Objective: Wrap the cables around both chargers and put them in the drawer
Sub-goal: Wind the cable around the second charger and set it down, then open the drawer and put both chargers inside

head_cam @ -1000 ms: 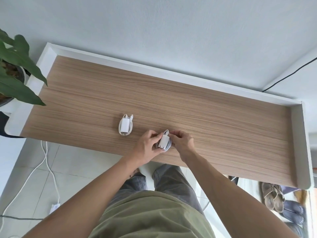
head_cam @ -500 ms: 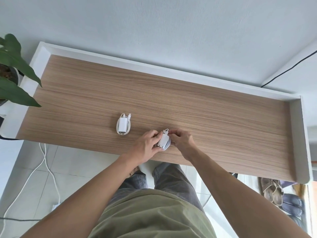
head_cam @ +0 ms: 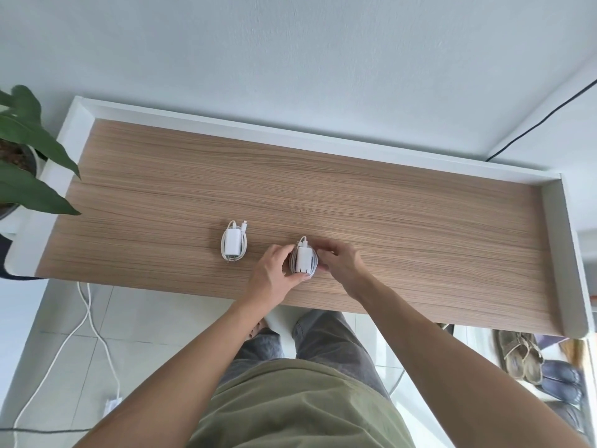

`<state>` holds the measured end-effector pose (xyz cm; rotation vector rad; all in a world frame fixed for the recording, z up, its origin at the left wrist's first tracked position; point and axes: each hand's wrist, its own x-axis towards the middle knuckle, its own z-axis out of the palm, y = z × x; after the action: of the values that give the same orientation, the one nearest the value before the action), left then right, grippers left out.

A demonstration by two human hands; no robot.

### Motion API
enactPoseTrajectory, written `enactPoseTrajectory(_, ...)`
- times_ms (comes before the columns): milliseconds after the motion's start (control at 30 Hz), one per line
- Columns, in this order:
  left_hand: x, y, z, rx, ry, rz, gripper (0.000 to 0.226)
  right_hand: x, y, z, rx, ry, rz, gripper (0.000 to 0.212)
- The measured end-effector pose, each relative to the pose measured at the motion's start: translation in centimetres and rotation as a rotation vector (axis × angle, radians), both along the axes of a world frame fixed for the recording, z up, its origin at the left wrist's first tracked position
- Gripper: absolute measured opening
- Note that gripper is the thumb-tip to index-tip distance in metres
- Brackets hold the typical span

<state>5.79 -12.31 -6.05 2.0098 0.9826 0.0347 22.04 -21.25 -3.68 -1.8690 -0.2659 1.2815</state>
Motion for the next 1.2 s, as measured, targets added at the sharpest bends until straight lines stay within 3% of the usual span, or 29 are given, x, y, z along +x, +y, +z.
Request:
enactPoseTrajectory(233,0.6,-0.1,-0.3,-0.040,-0.033,0.101,0.075,-0.5,-0.5,0.1,0.030,-0.067,0.020,0.027)
enactPoseTrajectory(400,-0.5,-0.2,-0.2,-0.075,-0.035,0.087,0.090,-0.7,-1.3,0.6,0.072,-0.096,0.021,0.025)
enactPoseTrajectory(467,-1.6,-0.5,0.1,-0.065,-0.035,0.091,0.076,-0.5,-2.1,0.4,0.048,-0.197,0.036,0.024)
enactPoseTrajectory(533,-3.1,-0.9,0.6,-0.069,-0.026,0.055,0.045,-0.1,-3.2,-0.4,-0.011,-0.373,0.077,0.022)
enactPoseTrajectory(633,-5.2,-1.7,1.0,-0.218,0.018,-0.048,0.015,0.6,-5.2,-1.5,-0.057,-0.632,0.189,0.021)
enactPoseTrajectory(733,-6.8,-3.0,0.0,-0.420,0.081,-0.139,0.012,1.5,-6.7,-2.7,-0.041,-0.880,0.269,0.030)
enactPoseTrajectory(867,-8.4,-4.3,-3.5,-0.543,0.196,-0.122,0.015,2.6,-7.7,-4.6,-0.170,-0.979,0.359,0.057)
enactPoseTrajectory(1000,-8.9,-4.7,-6.6,-0.712,0.223,0.146,0.017,2.0,-8.0,-6.4,-0.186,-1.072,0.343,0.060)
enactPoseTrajectory(1200,-8.6,-4.5,-11.1,-1.164,0.008,0.953,0.031,1.4,-7.7,-7.2,-0.249,-1.204,0.312,0.059)
